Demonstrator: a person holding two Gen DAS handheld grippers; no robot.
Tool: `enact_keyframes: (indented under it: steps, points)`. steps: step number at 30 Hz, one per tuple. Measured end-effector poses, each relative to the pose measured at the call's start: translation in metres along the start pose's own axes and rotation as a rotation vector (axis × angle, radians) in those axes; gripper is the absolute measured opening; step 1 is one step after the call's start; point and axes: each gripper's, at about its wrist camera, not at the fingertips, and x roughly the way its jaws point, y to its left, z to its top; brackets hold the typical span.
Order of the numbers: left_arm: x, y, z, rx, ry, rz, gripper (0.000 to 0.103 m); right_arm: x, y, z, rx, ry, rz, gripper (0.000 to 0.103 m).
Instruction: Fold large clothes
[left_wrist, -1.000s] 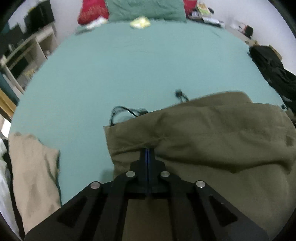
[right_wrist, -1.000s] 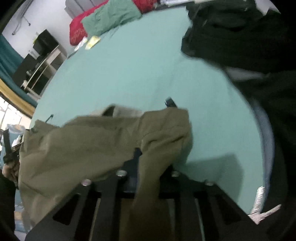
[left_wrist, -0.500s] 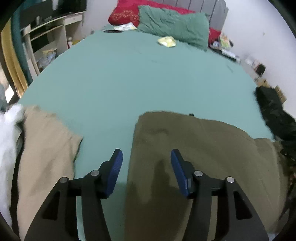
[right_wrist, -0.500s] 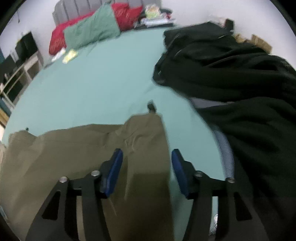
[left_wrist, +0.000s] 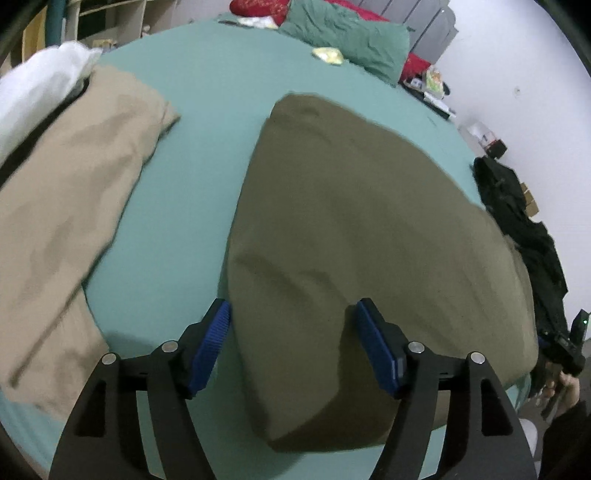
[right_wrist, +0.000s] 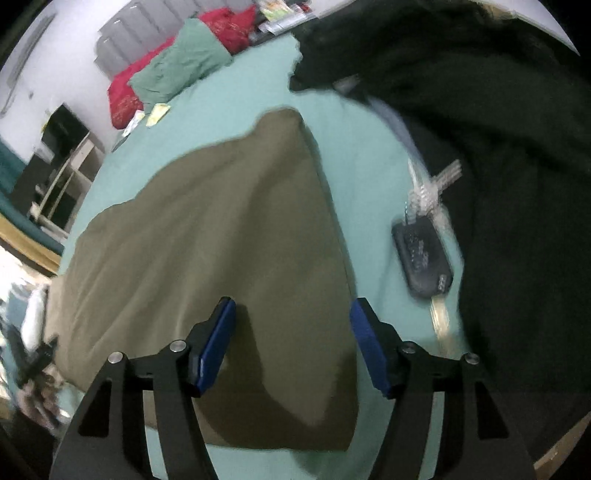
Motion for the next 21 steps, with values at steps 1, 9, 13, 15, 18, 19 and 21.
enact_keyframes:
  steps: [1,9,13,15,18,19,21]
  points:
    - [0.003,0.001,-0.002,-0.009,0.011,-0.004,0.074,0.002,-0.004,-0.003,0.039,0.01,0.032,0.065]
    - [0.02,0.015,-0.027,-0.074,0.08,-0.04,0.074,0.022,-0.008,-0.036,0.268,0.01,0.156,0.065]
    - [0.021,0.006,-0.039,-0.045,0.052,-0.022,0.067,0.025,-0.004,-0.041,0.322,-0.023,0.157,0.067]
    - [0.021,-0.003,-0.041,-0.019,0.058,-0.064,0.041,0.025,-0.001,-0.045,0.326,-0.061,0.164,0.066]
    - [0.017,-0.017,-0.045,0.017,0.041,-0.033,0.024,0.029,0.001,-0.047,0.323,-0.051,0.213,0.034]
    - [0.015,-0.021,-0.046,0.026,0.039,-0.022,0.02,0.03,0.005,-0.047,0.31,-0.039,0.211,0.031]
    - [0.009,-0.025,-0.045,0.026,0.046,-0.015,0.017,0.022,0.016,-0.043,0.244,-0.039,0.157,0.021]
